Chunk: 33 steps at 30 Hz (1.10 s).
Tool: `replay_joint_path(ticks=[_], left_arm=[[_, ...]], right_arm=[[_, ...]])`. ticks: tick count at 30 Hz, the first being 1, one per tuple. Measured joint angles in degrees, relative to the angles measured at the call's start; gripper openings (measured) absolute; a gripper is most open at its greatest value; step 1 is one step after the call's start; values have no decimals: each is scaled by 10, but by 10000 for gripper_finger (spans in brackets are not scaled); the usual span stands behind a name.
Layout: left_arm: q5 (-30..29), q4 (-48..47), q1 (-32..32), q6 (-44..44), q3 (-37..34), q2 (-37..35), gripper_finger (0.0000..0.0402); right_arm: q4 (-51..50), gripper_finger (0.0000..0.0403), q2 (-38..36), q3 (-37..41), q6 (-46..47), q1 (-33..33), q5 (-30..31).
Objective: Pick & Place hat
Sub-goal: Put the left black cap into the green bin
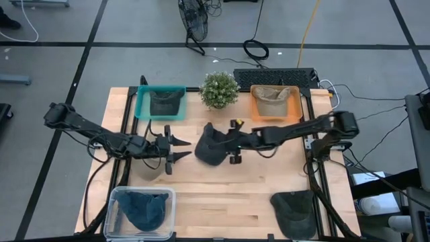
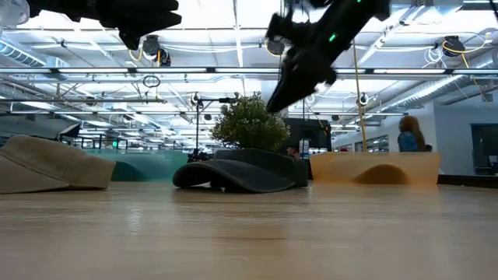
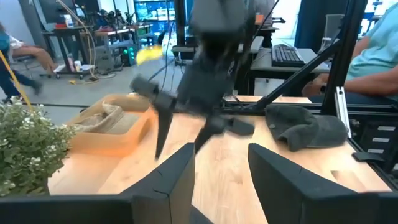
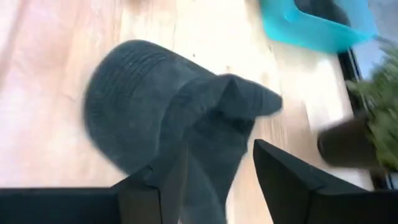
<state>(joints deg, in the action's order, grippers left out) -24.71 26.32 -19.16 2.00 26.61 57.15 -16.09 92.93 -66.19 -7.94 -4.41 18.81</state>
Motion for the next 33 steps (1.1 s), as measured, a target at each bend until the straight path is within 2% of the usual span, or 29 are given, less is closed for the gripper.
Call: replay_joint_path(ticks=[4,8,10,14,16,20,22,28,33], left_arm=[[-7,16,6,-11,17,48,159],[-12,-40,19,-8,82,109,159],[-10,-107,25,-8,135,141,159],[-6,-301,60,-6,256,203,159],[19,-386,90,-5,309,235,159],[135,-455,150,-29,390,289,159],[172,-477,172,-54,421,314,159],[201,-568,210,-118,470,362,159],[211,-604,216,-127,477,389,159]], right_arm=[[17,174,-63,53,91,-29,-11],[93,162,-111,150,159,-71,-10],[132,157,-129,200,179,-92,-9],[199,148,-163,272,222,-128,-3],[215,145,-170,294,235,-147,9],[230,144,-175,310,238,-179,46],[238,144,-176,311,232,-190,54],[279,144,-176,311,216,-197,51],[284,144,-176,311,208,-196,51]])
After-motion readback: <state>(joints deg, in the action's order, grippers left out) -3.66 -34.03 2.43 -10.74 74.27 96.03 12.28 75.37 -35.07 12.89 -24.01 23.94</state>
